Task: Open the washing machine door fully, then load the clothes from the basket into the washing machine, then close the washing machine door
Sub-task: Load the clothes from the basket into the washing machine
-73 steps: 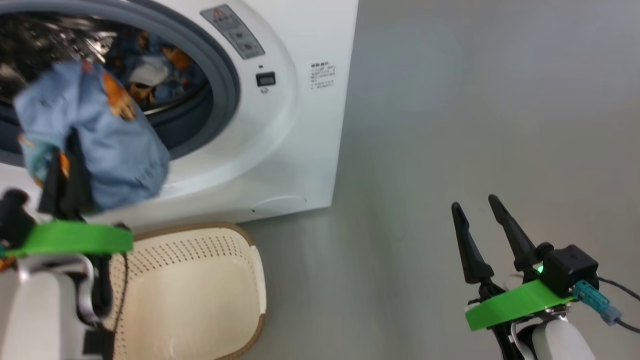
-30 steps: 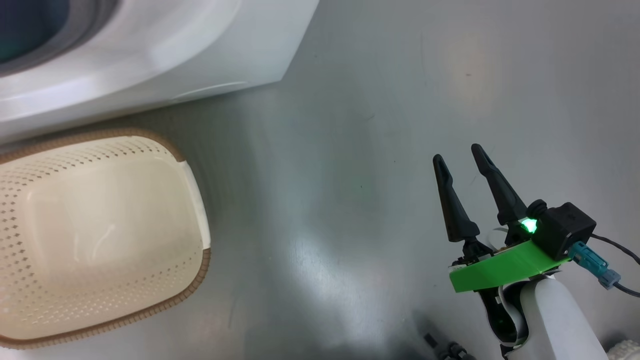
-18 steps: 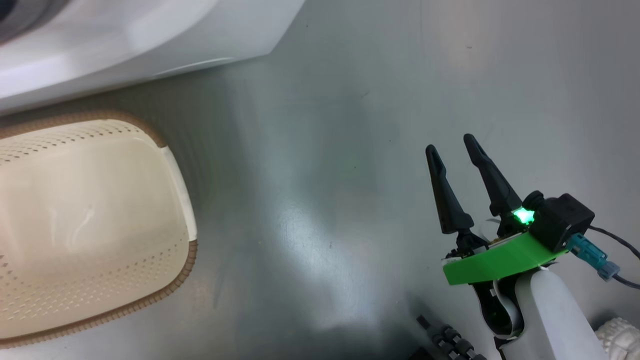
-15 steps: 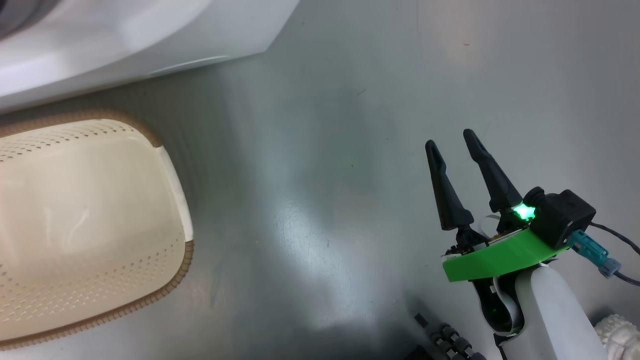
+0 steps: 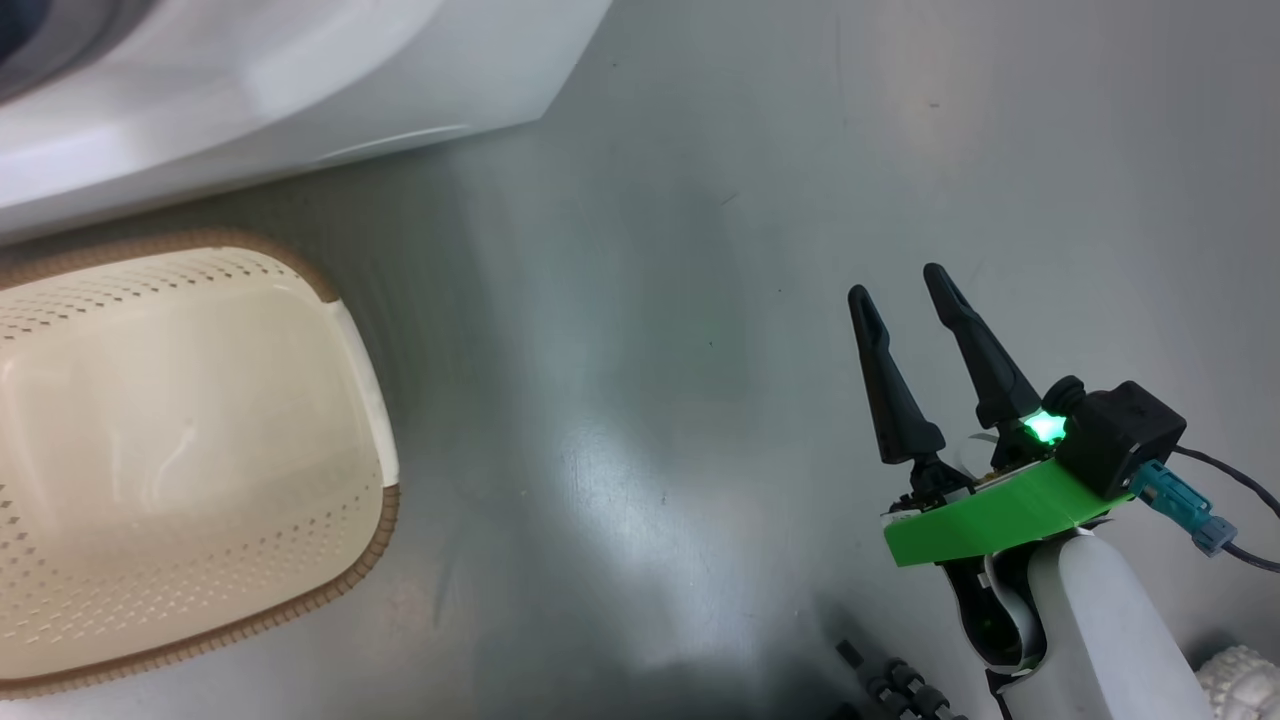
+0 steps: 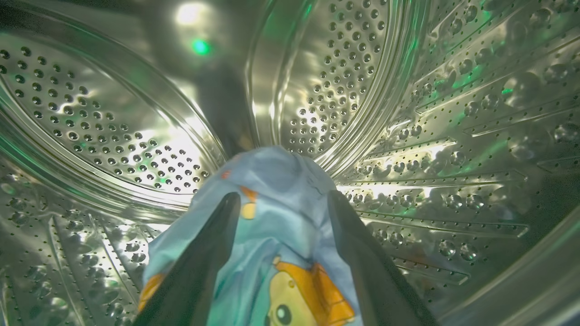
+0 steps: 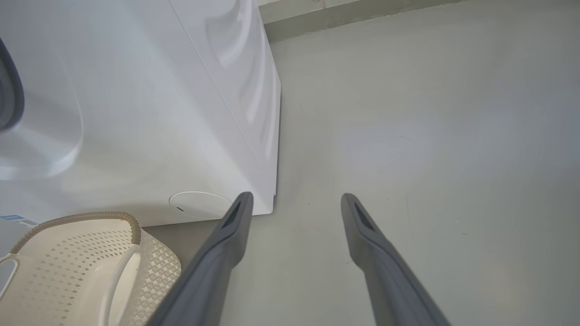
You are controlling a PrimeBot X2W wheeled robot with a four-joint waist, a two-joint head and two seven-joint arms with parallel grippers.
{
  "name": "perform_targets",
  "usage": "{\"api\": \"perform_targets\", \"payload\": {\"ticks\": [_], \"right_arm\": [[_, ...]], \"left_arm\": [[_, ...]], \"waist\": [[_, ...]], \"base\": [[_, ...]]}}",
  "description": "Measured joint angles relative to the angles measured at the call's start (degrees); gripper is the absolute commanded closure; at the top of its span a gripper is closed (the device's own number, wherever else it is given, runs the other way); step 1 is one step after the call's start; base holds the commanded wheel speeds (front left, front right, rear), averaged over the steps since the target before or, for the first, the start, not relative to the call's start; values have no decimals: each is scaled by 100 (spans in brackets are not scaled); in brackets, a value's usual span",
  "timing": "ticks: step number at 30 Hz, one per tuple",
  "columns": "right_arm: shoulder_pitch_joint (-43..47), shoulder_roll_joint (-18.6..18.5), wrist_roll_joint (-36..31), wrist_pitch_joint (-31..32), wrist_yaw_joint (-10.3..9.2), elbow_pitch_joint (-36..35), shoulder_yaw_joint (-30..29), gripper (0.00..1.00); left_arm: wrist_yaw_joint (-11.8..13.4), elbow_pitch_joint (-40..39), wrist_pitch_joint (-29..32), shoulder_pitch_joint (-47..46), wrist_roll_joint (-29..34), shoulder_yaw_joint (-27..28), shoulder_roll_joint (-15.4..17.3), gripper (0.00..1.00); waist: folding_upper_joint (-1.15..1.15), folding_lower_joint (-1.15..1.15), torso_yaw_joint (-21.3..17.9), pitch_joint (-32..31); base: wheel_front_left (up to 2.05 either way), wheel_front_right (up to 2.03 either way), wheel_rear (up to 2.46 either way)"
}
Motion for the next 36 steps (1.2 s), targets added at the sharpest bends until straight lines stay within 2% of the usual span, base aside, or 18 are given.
{"api": "perform_targets", "payload": {"ticks": [9,17,29,36], "right_arm": [[-2,-1,-1,0,0,4,-11,0],[-2,-2,-11,0,0,75,-25,0],[27,-9,-69,0,0,172,-60,0],[197,-15,-179,0,0,225,-159,0]], "left_arm": [[0,183,-1,7,-12,84,-143,0],[0,130,-1,455,-41,282,-335,0],[-1,-375,0,1461,-141,516,-638,0],[-1,-1050,0,2205,-100,456,-821,0]], "waist": [[0,0,106,-234],[0,0,231,-583],[0,0,507,-1203],[0,0,684,-1593]], "base": [[0,0,0],[0,0,0],[0,0,0],[0,0,0]]}}
